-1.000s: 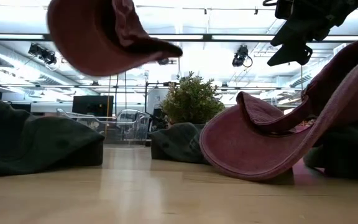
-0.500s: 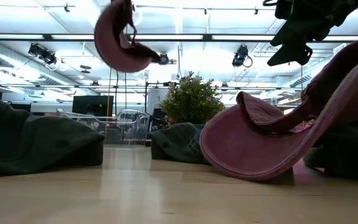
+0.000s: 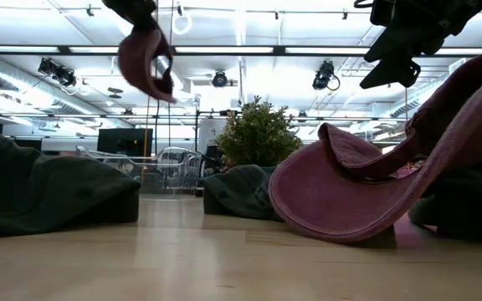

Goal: Pick & Place hat
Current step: Put the left red cap into the transparent bin, then put the left black cap into the pink bin

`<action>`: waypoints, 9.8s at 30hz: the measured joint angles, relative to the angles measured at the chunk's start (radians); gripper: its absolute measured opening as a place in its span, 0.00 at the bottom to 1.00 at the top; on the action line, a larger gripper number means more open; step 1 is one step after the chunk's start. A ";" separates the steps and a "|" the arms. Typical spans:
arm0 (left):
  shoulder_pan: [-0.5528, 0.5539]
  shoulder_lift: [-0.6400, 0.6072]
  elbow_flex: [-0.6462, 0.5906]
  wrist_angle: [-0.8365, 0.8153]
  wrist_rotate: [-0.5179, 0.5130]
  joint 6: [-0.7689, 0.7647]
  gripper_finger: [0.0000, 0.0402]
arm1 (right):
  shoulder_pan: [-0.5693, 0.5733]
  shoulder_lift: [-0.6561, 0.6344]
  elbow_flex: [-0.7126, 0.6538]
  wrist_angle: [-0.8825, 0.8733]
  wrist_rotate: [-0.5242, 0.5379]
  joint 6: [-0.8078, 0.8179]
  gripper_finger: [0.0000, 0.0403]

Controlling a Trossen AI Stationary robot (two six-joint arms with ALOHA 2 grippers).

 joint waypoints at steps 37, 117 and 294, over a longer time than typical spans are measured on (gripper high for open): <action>0.306 0.100 -0.431 0.269 0.032 0.481 0.01 | 0.000 0.000 -0.001 0.029 0.000 0.000 0.70; 0.105 0.340 -0.464 0.473 0.468 0.584 0.50 | -0.001 0.000 -0.001 0.029 0.034 -0.004 0.70; -0.721 0.302 -0.459 0.124 1.090 -0.337 0.43 | 0.470 -0.001 -0.180 0.030 -0.052 0.579 0.27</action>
